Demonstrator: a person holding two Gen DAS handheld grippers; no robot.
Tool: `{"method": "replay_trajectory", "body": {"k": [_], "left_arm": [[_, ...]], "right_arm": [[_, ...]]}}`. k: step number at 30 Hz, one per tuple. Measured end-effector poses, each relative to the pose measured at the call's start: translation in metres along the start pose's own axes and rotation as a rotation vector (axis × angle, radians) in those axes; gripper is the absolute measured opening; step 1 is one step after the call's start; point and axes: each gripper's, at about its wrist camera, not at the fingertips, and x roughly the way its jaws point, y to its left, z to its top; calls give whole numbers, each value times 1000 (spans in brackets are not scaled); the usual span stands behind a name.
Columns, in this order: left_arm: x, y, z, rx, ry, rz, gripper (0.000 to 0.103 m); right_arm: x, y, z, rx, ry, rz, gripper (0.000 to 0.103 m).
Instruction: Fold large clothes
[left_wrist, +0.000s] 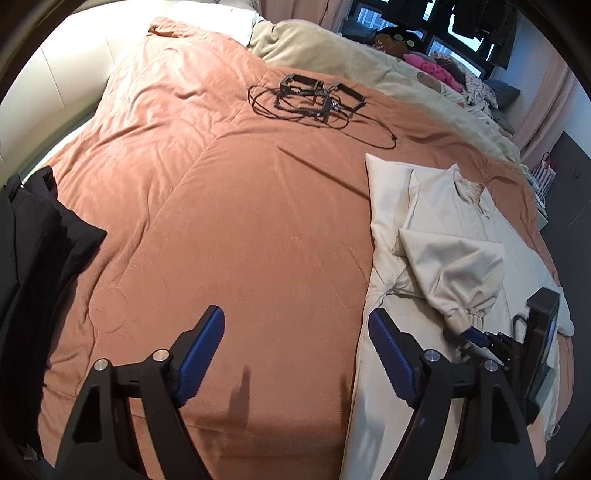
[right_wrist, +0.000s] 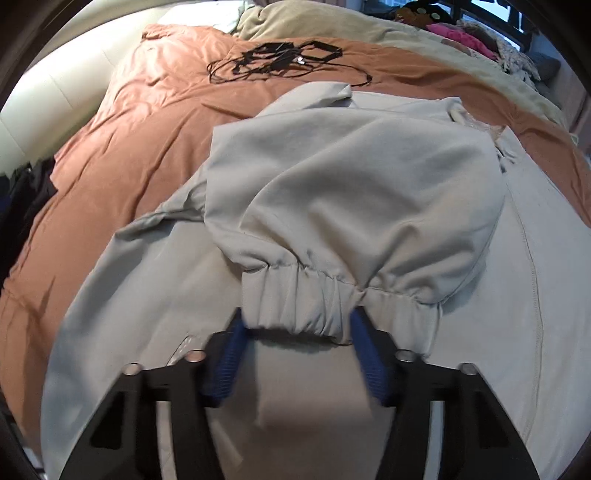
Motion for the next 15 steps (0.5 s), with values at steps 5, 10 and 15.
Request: {"method": "replay_trajectory", "body": {"k": [5,10,15], "left_arm": [[7,-19,-2,32,8,2,81],[9,-43,-3,82,8,8,81],[13,-66,-1,119,9,14,81]], "right_arm": [[-25,-41,5,134,-62,146,13],[-73,-83,7,261,-187,287,9],[-114,-133,-3,388,-290,394,8]]}}
